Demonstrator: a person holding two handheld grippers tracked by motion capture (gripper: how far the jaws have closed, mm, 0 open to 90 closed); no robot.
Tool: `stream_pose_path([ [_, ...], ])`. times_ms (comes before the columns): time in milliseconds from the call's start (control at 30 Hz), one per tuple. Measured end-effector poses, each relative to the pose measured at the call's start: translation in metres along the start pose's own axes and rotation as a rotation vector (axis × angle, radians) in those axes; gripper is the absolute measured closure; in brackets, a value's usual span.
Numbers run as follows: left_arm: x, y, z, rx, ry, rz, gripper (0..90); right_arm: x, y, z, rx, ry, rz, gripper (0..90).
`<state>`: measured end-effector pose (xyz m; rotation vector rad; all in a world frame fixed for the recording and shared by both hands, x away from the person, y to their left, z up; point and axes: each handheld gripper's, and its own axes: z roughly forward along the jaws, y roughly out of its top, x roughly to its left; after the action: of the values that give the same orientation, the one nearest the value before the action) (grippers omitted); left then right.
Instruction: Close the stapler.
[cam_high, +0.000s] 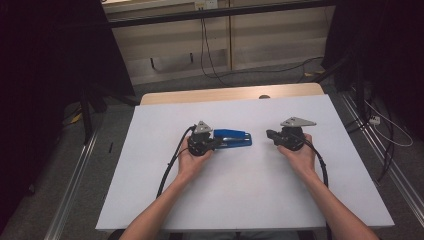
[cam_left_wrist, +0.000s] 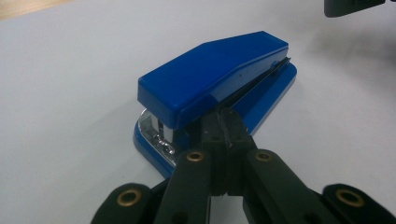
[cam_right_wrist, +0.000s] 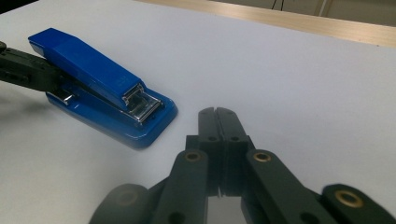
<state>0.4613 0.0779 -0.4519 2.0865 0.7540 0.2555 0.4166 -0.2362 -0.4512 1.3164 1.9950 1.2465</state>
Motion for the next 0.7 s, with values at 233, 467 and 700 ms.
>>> stream_pose_path([
  [233,0.0,0.001,-0.003,-0.003,-0.024,-0.041,85.1,-0.002,-0.001,-0.002,-0.011,0.009,0.017,79.9],
  [467,-0.004,0.001,-0.007,-0.007,-0.033,-0.033,77.4,-0.002,-0.002,-0.004,-0.005,0.021,0.031,64.1],
  [700,-0.007,0.002,-0.012,-0.009,-0.043,-0.041,66.9,0.002,-0.001,-0.003,-0.02,0.02,0.021,45.0],
])
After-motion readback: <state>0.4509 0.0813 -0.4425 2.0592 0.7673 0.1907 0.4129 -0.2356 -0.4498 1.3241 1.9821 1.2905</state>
